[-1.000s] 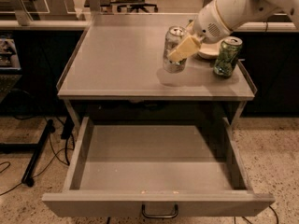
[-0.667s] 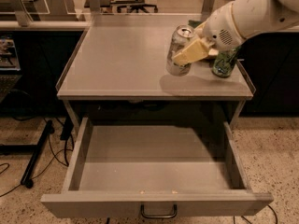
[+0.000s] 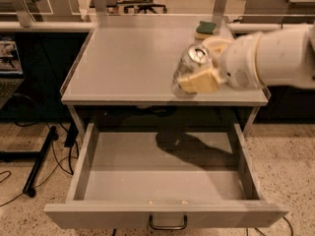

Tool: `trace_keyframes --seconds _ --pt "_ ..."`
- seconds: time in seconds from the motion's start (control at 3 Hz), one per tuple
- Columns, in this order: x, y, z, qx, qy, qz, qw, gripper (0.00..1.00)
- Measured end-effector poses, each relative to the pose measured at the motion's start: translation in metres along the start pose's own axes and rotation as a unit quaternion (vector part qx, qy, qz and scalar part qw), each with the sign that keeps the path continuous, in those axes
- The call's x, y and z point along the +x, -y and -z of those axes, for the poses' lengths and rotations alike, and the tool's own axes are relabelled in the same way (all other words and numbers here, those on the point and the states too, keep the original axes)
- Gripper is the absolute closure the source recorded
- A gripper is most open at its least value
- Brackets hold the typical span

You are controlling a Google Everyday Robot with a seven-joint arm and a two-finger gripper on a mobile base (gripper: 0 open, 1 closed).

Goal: Place 7up can into top drawer

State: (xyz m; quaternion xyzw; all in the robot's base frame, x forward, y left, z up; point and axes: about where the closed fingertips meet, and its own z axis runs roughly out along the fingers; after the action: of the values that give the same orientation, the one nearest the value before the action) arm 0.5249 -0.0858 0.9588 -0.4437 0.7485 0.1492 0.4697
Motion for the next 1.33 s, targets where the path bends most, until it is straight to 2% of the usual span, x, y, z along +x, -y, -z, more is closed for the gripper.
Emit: trace_keyframes --seconds 0.33,0.67,1.0,1.33 --pt "0.073 -0.044 -0.021 -0.014 -0.019 -0.085 0.9961 1.00" --pt "0.119 -0.063 -0.039 -0.040 -0.037 -0.145 0.9879 1.00" --pt "0.161 -0.058 -0.052 -0.050 -0.037 -0.193 0.9793 1.00" --pt "0.195 -0.039 -0.061 -0.016 -0.052 -0.217 0.9746 1.00"
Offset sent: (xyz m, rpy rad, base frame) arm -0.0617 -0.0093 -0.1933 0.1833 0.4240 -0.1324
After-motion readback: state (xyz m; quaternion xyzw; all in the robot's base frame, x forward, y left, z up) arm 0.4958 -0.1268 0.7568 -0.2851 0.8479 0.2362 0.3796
